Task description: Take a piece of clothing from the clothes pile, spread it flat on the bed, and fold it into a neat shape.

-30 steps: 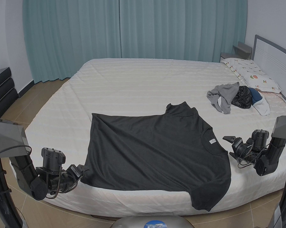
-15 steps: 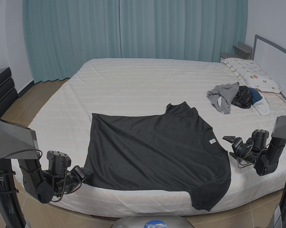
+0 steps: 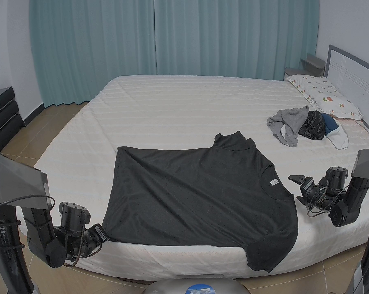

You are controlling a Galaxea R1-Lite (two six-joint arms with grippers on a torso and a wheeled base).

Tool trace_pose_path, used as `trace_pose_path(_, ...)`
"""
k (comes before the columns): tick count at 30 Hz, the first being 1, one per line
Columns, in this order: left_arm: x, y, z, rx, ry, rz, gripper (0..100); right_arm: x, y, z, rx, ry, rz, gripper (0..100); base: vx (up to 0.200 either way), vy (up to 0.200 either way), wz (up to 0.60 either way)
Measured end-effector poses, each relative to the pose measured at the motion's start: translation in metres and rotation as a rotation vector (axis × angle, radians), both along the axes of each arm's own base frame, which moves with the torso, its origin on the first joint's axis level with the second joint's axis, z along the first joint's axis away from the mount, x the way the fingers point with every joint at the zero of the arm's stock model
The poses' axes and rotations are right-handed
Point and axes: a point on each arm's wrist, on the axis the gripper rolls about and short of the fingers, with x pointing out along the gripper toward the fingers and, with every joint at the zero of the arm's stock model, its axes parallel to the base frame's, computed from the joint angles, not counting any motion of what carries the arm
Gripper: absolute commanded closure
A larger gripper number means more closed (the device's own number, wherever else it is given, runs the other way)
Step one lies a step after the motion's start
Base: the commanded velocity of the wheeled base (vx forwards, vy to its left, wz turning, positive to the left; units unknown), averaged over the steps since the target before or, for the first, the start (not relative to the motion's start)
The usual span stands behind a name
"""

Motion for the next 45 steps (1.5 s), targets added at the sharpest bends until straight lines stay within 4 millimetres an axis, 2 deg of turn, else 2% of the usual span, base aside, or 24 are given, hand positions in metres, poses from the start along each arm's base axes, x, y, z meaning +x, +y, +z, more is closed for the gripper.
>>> trace_pose_path(10, -0.012, 0.006, 0.0, 0.056, 0.028, -0.008, 100, -0.011, -0.001, 0.012, -0.004, -0.013, 0.022, 0, 0.0, 0.0, 0.0)
trace_pose_path(16, -0.019, 0.009, 0.001, 0.096, 0.045, -0.032, 100, -0.018, 0.0, 0.022, -0.079, -0.032, 0.093, 0, 0.0, 0.0, 0.0)
trace_pose_path(24, -0.028, 0.013, 0.0, 0.142, 0.074, -0.068, 100, -0.031, 0.01, 0.017, -0.169, 0.046, 0.194, 0, 0.0, 0.0, 0.0)
trace_pose_path(35, -0.035, 0.019, -0.001, 0.173, 0.106, -0.086, 100, -0.072, 0.013, 0.001, -0.279, 0.143, 0.303, 0, 0.0, 0.0, 0.0)
trace_pose_path(43, -0.037, 0.019, -0.002, 0.176, 0.114, -0.089, 100, -0.076, 0.02, -0.006, -0.278, 0.168, 0.334, 0, 0.0, 0.0, 0.0)
trace_pose_path(44, -0.037, 0.019, -0.002, 0.176, 0.115, -0.09, 100, -0.075, 0.021, -0.006, -0.278, 0.168, 0.337, 100, 0.0, 0.0, 0.0)
trace_pose_path(45, -0.037, 0.019, -0.002, 0.175, 0.115, -0.09, 100, -0.075, 0.022, -0.007, -0.278, 0.17, 0.339, 100, 0.0, 0.0, 0.0)
